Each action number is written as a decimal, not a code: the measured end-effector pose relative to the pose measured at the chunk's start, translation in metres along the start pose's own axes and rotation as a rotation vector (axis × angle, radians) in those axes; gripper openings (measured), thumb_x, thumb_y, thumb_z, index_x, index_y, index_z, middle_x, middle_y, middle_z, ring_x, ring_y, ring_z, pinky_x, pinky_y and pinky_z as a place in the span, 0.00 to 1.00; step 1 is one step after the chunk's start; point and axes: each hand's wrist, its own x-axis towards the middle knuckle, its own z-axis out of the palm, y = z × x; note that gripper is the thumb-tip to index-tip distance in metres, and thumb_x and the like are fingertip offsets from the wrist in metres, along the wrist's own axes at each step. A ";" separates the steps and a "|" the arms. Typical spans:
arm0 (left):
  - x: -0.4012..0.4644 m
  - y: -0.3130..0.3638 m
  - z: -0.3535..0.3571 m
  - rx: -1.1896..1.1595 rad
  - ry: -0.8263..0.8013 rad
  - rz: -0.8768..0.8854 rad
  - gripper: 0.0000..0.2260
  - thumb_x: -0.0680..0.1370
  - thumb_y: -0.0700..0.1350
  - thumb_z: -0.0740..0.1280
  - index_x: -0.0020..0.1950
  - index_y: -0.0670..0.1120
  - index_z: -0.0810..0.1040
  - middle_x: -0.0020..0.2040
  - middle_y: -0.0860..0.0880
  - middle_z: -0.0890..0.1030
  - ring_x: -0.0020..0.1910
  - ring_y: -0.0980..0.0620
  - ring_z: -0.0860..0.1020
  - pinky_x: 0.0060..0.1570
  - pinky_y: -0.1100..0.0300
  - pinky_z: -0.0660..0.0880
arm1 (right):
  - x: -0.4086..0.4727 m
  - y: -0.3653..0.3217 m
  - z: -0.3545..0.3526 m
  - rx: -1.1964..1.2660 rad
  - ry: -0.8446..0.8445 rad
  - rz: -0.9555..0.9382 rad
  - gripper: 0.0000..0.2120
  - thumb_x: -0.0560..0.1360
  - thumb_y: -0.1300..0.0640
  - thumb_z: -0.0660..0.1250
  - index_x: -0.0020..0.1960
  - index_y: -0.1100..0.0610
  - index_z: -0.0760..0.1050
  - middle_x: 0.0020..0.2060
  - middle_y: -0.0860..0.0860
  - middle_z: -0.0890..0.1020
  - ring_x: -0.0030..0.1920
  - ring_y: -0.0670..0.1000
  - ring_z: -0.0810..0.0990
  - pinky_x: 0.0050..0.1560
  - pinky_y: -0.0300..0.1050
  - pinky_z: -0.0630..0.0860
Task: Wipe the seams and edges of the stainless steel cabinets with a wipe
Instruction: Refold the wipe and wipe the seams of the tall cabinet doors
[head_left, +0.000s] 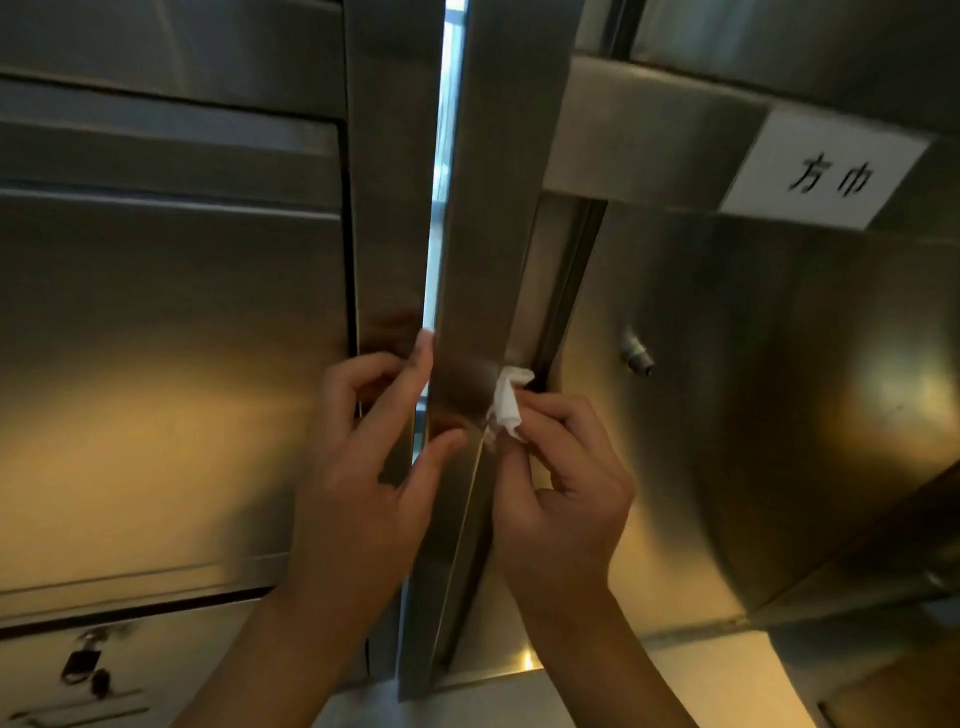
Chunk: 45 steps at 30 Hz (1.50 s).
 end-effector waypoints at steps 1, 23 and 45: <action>0.001 0.001 0.001 -0.004 0.016 -0.006 0.35 0.74 0.39 0.77 0.78 0.46 0.68 0.64 0.56 0.66 0.64 0.62 0.70 0.65 0.68 0.71 | 0.010 -0.004 -0.007 -0.031 -0.024 -0.040 0.09 0.77 0.67 0.70 0.55 0.63 0.84 0.50 0.52 0.83 0.53 0.41 0.81 0.52 0.35 0.79; -0.006 -0.003 0.011 -0.126 0.038 -0.074 0.30 0.78 0.43 0.72 0.79 0.48 0.69 0.58 0.56 0.72 0.58 0.58 0.75 0.60 0.72 0.72 | 0.024 0.006 -0.008 -0.270 -0.061 -0.260 0.07 0.78 0.62 0.71 0.51 0.65 0.85 0.46 0.56 0.82 0.50 0.42 0.77 0.52 0.30 0.76; -0.007 -0.001 0.046 0.119 0.178 0.138 0.35 0.75 0.47 0.74 0.78 0.45 0.62 0.76 0.41 0.63 0.79 0.57 0.57 0.77 0.60 0.62 | 0.040 0.033 -0.043 -0.477 -0.309 -0.554 0.12 0.82 0.56 0.69 0.60 0.62 0.84 0.60 0.57 0.84 0.53 0.53 0.80 0.55 0.39 0.75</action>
